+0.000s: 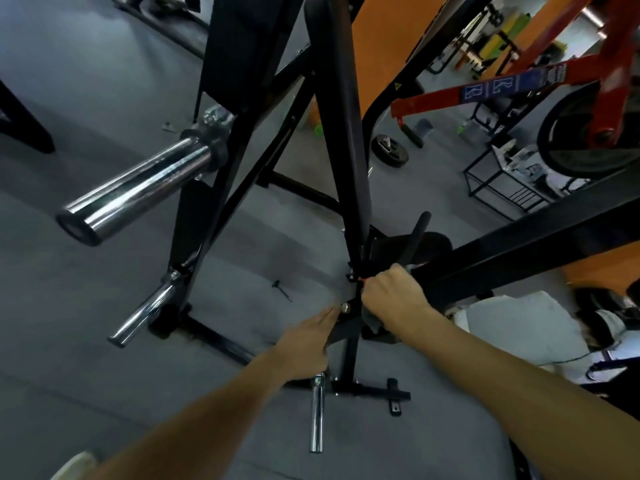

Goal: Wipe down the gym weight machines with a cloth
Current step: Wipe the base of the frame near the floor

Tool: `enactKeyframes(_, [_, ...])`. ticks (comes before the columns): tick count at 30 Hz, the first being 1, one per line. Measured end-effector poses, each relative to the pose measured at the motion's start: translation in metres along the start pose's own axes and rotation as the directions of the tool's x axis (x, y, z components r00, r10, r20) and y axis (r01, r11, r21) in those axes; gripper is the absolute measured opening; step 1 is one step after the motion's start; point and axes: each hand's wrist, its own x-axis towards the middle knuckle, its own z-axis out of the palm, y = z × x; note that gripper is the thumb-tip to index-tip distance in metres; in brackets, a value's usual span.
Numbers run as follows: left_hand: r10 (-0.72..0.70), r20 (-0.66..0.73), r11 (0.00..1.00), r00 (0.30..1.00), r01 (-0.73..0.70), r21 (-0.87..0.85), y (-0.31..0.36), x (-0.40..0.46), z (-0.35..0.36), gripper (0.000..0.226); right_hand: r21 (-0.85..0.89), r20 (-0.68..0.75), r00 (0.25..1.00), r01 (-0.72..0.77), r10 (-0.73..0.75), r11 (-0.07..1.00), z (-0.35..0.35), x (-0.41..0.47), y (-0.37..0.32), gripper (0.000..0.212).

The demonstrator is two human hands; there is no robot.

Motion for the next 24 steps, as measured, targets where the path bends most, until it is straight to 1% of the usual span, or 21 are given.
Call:
enactKeyframes(2, [-0.019,-0.002,0.998,1.000,0.019,-0.062,-0.007,0.002,0.008,0.095,0.029,-0.016,1.000,0.008,-0.007,1.000,0.000,0.004,-0.002,0.012])
enactKeyframes(5, [-0.013,-0.001,0.992,1.000,0.013,-0.125,-0.012,-0.003,0.016,0.100,0.013,-0.059,0.998,-0.001,0.001,1.000,0.005,0.002,-0.005,0.013])
enactKeyframes(8, [0.002,-0.002,0.987,1.000,-0.003,-0.161,-0.013,-0.005,0.020,0.101,-0.069,-0.206,0.976,-0.079,0.063,0.994,0.021,-0.003,-0.011,0.009])
enactKeyframes(11, [-0.014,0.008,0.988,1.000,0.016,-0.154,-0.010,-0.007,0.017,0.100,-0.068,-0.371,0.926,-0.101,0.069,0.993,0.041,-0.012,-0.015,0.011])
enactKeyframes(12, [-0.017,0.012,0.988,1.000,0.018,-0.151,-0.008,-0.008,0.014,0.100,-0.075,-0.437,0.898,-0.098,0.055,0.992,0.049,-0.016,-0.014,0.015])
enactKeyframes(13, [-0.021,0.016,0.990,1.000,0.023,-0.141,-0.009,-0.009,0.014,0.099,-0.096,-0.506,0.862,-0.096,0.035,0.991,0.059,-0.019,-0.011,0.024])
enactKeyframes(15, [-0.040,0.033,0.992,0.999,0.044,-0.120,-0.010,-0.012,0.011,0.094,-0.151,-0.583,0.812,-0.113,0.003,0.982,0.075,-0.023,-0.008,0.041])
enactKeyframes(16, [-0.054,0.037,0.992,0.998,0.058,-0.108,-0.010,-0.015,0.009,0.092,-0.184,-0.596,0.803,-0.126,-0.008,0.975,0.080,-0.023,-0.009,0.047])
enactKeyframes(18, [-0.098,0.038,0.987,0.994,0.102,-0.125,-0.011,-0.021,0.006,0.090,-0.230,-0.584,0.811,-0.136,-0.025,0.964,0.086,-0.017,-0.016,0.054])
enactKeyframes(20, [-0.133,0.026,0.982,0.991,0.135,-0.131,-0.012,-0.025,0.005,0.088,-0.243,-0.576,0.817,-0.141,-0.026,0.960,0.087,-0.009,-0.025,0.057])
enactKeyframes(22, [-0.143,0.017,0.978,0.990,0.144,-0.150,-0.012,-0.027,0.003,0.086,-0.238,-0.567,0.823,-0.151,-0.011,0.959,0.086,-0.002,-0.031,0.051])
enactKeyframes(24, [-0.153,-0.004,0.976,0.988,0.150,-0.157,-0.014,-0.029,0.008,0.087,-0.216,-0.579,0.815,-0.168,0.012,0.962,0.079,0.004,-0.036,0.035])
